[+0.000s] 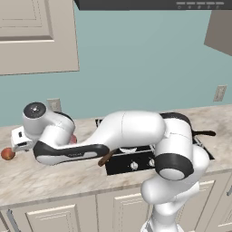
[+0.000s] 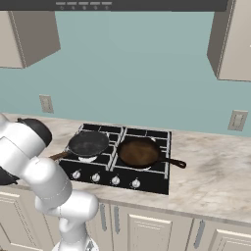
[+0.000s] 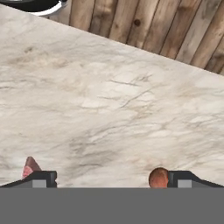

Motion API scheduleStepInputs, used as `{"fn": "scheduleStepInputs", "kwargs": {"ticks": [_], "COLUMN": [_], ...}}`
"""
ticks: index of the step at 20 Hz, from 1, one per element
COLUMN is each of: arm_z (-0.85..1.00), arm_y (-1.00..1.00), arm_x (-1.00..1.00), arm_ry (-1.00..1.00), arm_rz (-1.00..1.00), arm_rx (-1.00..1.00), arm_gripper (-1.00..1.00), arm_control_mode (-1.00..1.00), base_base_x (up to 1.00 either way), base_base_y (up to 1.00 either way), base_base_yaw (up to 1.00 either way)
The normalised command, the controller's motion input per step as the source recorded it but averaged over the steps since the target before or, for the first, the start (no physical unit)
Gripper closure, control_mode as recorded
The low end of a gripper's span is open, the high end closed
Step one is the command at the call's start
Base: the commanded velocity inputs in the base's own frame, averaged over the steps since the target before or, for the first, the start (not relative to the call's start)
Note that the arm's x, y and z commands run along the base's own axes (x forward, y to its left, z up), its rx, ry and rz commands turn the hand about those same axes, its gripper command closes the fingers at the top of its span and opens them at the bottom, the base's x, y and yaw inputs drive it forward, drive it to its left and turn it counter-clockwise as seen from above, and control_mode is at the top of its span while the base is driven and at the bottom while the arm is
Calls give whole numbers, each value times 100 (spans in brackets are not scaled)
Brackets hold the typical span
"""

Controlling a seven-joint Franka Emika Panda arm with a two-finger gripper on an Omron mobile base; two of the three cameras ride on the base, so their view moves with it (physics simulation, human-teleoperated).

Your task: Place both pans onto different burners. Then place the onion and the steak on different pans.

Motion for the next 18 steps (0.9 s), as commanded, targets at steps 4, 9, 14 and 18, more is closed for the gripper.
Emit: {"fn": "scheduleStepInputs", "kwargs": {"ticks": [4, 9, 14, 18], "arm_z": [0, 0, 0, 0], "arm_y": [0, 0, 0, 0], "arm_x": [0, 0, 0, 1], "arm_ry": [-1, -3, -7, -11], "arm_rz": [11, 13, 14, 15], "arm_rx": [1, 0, 0, 0], "arm_gripper": [-100, -100, -100, -100], "arm_control_mode": [-100, -100, -100, -100], "base_base_x": [0, 0, 0, 0], "base_base_y": [0, 0, 0, 0], "base_base_yaw": [0, 0, 0, 0]}}
